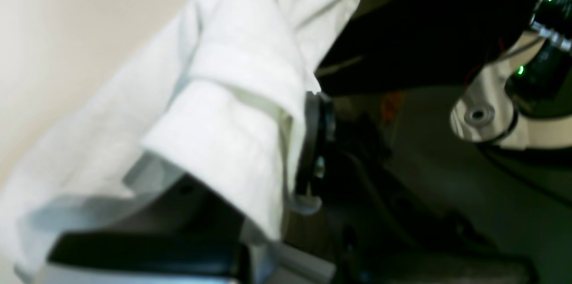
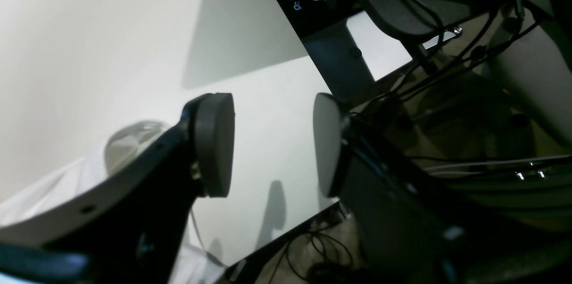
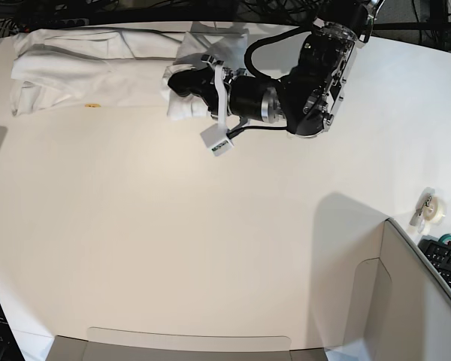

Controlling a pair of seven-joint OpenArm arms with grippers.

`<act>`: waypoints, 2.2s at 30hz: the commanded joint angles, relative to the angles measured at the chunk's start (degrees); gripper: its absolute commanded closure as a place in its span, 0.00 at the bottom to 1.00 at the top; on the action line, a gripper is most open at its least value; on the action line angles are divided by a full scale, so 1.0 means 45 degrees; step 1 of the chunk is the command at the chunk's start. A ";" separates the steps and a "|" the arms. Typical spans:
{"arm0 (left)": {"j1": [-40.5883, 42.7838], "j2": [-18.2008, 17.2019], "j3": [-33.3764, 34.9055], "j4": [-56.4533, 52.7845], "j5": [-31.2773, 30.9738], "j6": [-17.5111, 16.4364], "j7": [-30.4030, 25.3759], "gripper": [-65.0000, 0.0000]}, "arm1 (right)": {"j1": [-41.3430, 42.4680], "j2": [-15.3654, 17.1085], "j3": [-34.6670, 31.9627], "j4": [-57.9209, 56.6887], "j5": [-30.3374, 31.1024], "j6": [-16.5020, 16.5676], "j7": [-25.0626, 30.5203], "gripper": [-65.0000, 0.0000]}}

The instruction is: Layout the t-shirt on the table in an organized manner, then fold the t-shirt properly

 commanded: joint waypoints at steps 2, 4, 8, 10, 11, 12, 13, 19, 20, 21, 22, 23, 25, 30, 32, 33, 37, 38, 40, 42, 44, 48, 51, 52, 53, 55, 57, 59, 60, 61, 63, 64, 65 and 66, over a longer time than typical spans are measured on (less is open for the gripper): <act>-0.0500 0.0157 0.0656 0.0210 -0.0206 -0.0062 -0.0089 1.00 | 0.0002 0.0285 0.0054 0.0166 0.0043 -0.0066 0.0279 0.56; -0.0754 0.0235 0.1203 0.0210 -0.0030 -0.0042 -0.0089 1.00 | -0.0017 0.0285 0.0054 0.0166 0.0024 -0.0066 0.0279 0.56; -0.0852 0.0313 0.1926 0.0210 0.0595 -0.0042 -0.0089 1.00 | -0.0037 0.0187 0.0054 0.0166 0.0024 -0.0066 0.0279 0.56; -0.1027 0.0313 0.2258 0.0210 0.0771 -0.0042 -0.0372 1.00 | -0.0115 0.0031 0.0093 0.0166 0.0024 -0.0066 0.0279 0.56; -0.1184 0.0313 0.2395 0.0210 0.0791 -0.0042 -0.0470 1.00 | -0.0115 0.0031 0.0093 0.0166 0.0024 -0.0066 0.0279 0.56; -0.1340 0.0313 0.2551 0.0210 0.0791 -0.0023 -0.0568 1.00 | -0.0115 0.0031 0.0093 0.0166 0.0024 -0.0066 0.0279 0.56; -0.1399 0.0313 0.2649 0.0210 0.0791 -0.0023 -0.0607 1.00 | -0.0115 0.0011 0.0093 0.0166 0.0024 -0.0066 0.0279 0.56; -0.1438 0.0313 0.2649 0.0210 0.0791 -0.0023 -0.0626 1.00 | -0.0213 -0.0008 0.0054 0.0166 0.0024 -0.0066 0.0279 0.56; -0.1438 0.0313 0.2649 0.0210 0.0791 -0.0023 -0.0626 1.00 | -0.0213 -0.0028 0.0054 0.0166 0.0024 -0.0066 0.0279 0.56; -0.1438 0.0313 0.2649 0.0210 0.0791 -0.0023 -0.0646 1.00 | -0.0213 -0.0125 0.0074 0.0166 0.0024 -0.0066 0.0279 0.56; -0.1438 0.0313 0.2649 0.0210 0.0791 -0.0023 -0.0646 1.00 | -0.0213 -0.0204 0.0093 0.0166 0.0024 -0.0066 0.0279 0.56; -0.1457 0.0313 0.2649 0.0210 0.0791 -0.0023 -0.0646 1.00 | -0.0213 -0.0243 0.0093 0.0166 0.0024 -0.0066 0.0279 0.56; -0.1457 0.0313 0.2630 0.0210 0.0791 -0.0023 -0.0665 1.00 | -0.0232 -0.0262 0.0074 0.0166 0.0024 -0.0066 0.0279 0.56; -0.1457 0.0450 0.2649 0.0210 0.0791 -0.0023 -0.1056 1.00 | -0.0310 -0.0457 0.0093 0.0166 0.0024 -0.0066 0.0279 0.56; -0.1457 0.0489 0.2649 0.0210 0.0791 -0.0023 -0.1076 1.00 | -0.0330 -0.0457 0.0093 0.0166 0.0024 -0.0066 0.0279 0.56; -0.1457 0.0489 0.2649 0.0210 0.0791 -0.0023 -0.1076 1.00 | -0.0330 -0.0477 0.0074 0.0166 0.0024 -0.0066 0.0279 0.56; -0.1457 0.0626 0.2649 0.0210 0.0791 -0.0023 -0.1095 0.81 | -0.0369 -0.0497 0.0054 0.0166 0.0043 -0.0066 0.0279 0.56; -0.1457 0.0626 0.2630 0.0210 0.0791 -0.0023 -0.1095 0.74 | -0.0369 -0.0497 0.0035 0.0166 0.0043 -0.0066 0.0279 0.56; -0.1477 0.0626 0.2630 0.0249 0.0752 -0.0023 -0.1271 0.59 | -0.0369 -0.0497 0.0035 0.0166 0.0043 -0.0066 0.0279 0.56; -0.1477 0.0626 0.2610 0.0249 0.0712 -0.0023 -0.1701 0.50 | -0.0369 -0.0497 0.0035 0.0166 0.0043 -0.0066 0.0279 0.56; -0.1477 0.0626 0.2454 0.0229 0.0712 -0.0023 -0.2150 0.47 | -0.0350 -0.0497 0.0035 0.0166 0.0043 -0.0066 0.0279 0.56; -0.1457 0.0646 0.2083 0.0229 0.0673 -0.0023 -0.2267 0.47 | -0.0350 -0.0497 0.0035 0.0166 0.0043 -0.0066 0.0279 0.56; -0.1457 0.0587 0.1555 0.0229 0.0693 -0.0023 -0.2267 0.47 | -0.0350 -0.0497 0.0035 0.0166 0.0043 -0.0066 0.0279 0.56; -0.1399 0.0548 0.1184 0.0229 0.0693 -0.0023 -0.2248 0.48 | -0.0350 -0.0497 0.0035 0.0166 0.0043 -0.0066 0.0279 0.56; -0.1379 0.0313 0.0813 0.0229 0.0693 -0.0023 -0.2248 0.51 | -0.0369 -0.0477 0.0035 0.0166 0.0043 -0.0066 0.0279 0.56; -0.1360 -0.0077 0.0324 0.0249 0.0693 -0.0023 -0.2228 0.56 | -0.0369 -0.0418 0.0035 0.0147 0.0043 -0.0066 0.0279 0.56; -0.1340 -0.0585 -0.0008 0.0249 0.0693 -0.0023 -0.2228 0.60 | -0.0389 -0.0282 0.0035 -0.0029 0.0102 -0.0047 0.0260 0.56; -0.1340 -0.1054 -0.0145 0.0229 0.0693 -0.0023 -0.2228 0.60 | -0.0408 0.0265 -0.0024 -0.0713 0.0238 0.0149 0.0142 0.56; -0.1340 -0.1210 -0.0145 0.0229 0.0693 -0.0023 -0.2248 0.60 | -0.0369 0.0558 -0.0141 -0.1299 0.0375 0.0461 -0.0112 0.55; -0.1281 -0.1406 -0.0145 0.0229 0.0693 -0.0023 -0.2248 0.60 | -0.0310 0.0949 -0.0298 -0.2159 0.0571 0.0911 -0.0541 0.53; -0.1027 -0.1757 -0.0145 0.0229 0.0693 -0.0023 -0.2326 0.60 | -0.0096 0.1770 -0.0512 -0.4093 0.1078 0.0979 -0.1069 0.45; -0.0949 -0.1875 -0.0145 0.0229 0.0732 -0.0023 -0.2345 0.60 | -0.0076 0.2043 -0.0571 -0.5128 0.1391 0.0979 -0.1167 0.40; -0.0910 -0.1953 -0.0145 0.0229 0.0771 -0.0023 -0.2345 0.60 | -0.0135 0.2336 -0.0727 -0.6144 0.1879 0.0979 -0.1186 0.36; -0.0910 -0.2031 -0.0145 0.0229 0.0771 -0.0023 -0.2345 0.60 | -0.0135 0.2629 -0.1020 -0.6886 0.2407 0.0979 -0.1186 0.33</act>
